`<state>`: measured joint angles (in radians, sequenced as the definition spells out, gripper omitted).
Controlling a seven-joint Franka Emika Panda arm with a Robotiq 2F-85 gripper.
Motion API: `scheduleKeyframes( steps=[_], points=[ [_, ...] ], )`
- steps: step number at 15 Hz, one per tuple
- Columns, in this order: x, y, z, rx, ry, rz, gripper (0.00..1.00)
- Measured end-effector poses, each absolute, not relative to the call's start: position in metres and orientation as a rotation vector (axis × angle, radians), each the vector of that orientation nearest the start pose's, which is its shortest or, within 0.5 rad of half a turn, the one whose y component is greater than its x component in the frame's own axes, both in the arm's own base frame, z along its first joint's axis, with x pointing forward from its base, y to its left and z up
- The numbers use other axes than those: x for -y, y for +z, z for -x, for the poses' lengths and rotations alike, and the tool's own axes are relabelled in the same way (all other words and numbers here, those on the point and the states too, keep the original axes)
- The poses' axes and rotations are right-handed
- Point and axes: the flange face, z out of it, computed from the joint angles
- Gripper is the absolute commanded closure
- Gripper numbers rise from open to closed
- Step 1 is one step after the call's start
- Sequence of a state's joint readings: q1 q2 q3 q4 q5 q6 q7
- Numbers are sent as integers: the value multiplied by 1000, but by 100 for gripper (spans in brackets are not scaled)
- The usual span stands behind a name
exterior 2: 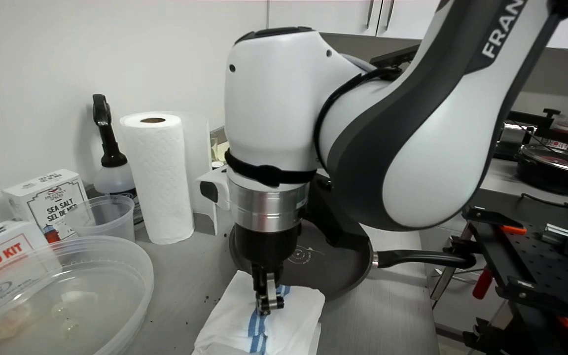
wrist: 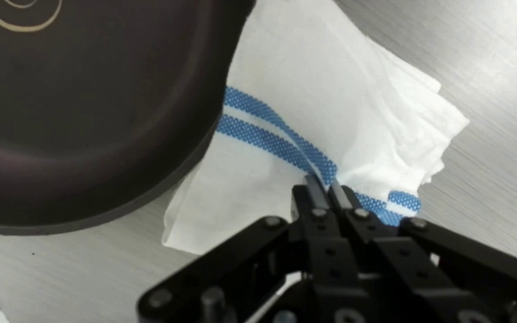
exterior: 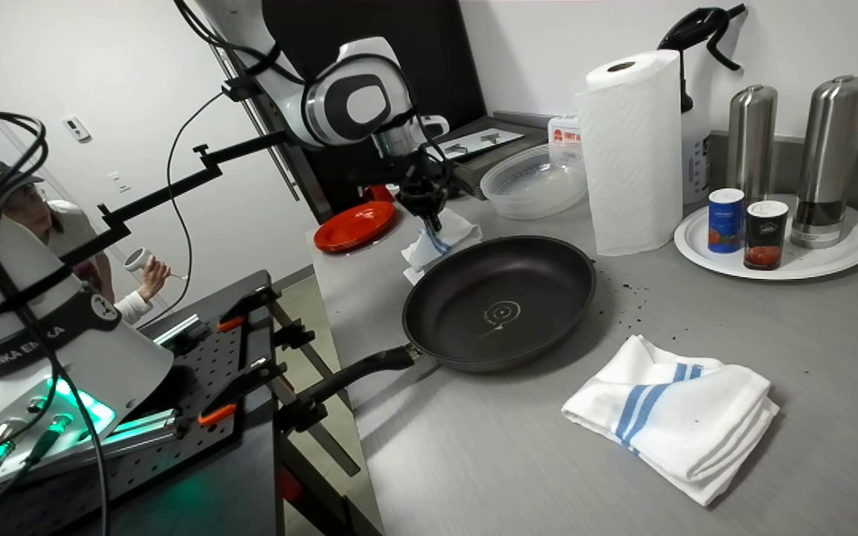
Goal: Use the left towel to clean the pan
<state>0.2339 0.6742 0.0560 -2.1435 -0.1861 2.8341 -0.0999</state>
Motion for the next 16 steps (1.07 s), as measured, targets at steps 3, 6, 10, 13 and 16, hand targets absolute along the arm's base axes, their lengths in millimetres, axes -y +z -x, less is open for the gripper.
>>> scheduleKeyframes(
  steps=[3,6,10,13,16],
  points=[
    [-165,79,-521,857,3,3046,99],
    [-163,69,-517,851,33,3044,99],
    [-169,48,-510,841,81,3024,99],
    [-173,31,-510,834,106,3013,99],
    [-177,20,-514,821,111,3009,99]
  ],
)
